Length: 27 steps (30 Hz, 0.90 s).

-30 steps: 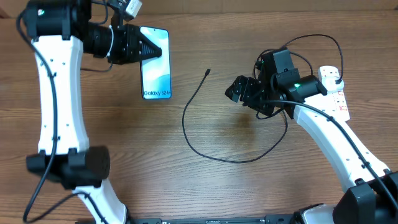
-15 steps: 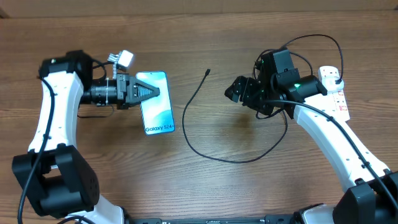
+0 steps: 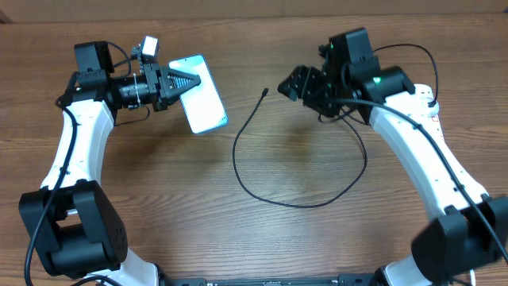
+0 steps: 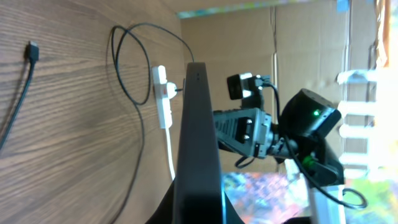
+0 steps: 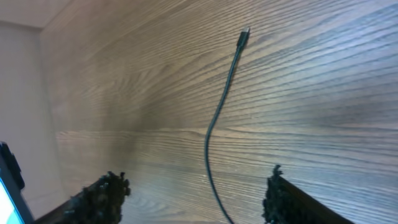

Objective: Plug charger to phone and switch on socket
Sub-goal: 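Grasp the black cable's USB-C plug with the right gripper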

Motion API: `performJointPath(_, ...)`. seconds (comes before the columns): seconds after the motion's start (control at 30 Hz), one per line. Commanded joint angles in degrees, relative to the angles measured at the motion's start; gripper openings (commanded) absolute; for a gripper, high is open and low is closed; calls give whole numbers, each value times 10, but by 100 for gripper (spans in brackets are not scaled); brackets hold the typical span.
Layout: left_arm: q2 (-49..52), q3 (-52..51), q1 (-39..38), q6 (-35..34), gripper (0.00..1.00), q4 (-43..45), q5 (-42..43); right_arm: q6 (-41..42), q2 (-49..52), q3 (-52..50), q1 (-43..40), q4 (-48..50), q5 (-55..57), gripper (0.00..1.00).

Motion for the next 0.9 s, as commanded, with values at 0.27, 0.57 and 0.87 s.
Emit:
performJointPath(0.27, -22, 5, -5, -114, 4, 14, -11, 84, 180, 118, 2, 64, -70, 59)
performJointPath(0.57, -22, 5, -5, -114, 4, 6, -31, 116, 273, 118, 11, 160, -32, 49)
performJointPath(0.87, -22, 5, -5, -114, 4, 6, -38, 123, 312, 115, 30, 174, -6, 38)
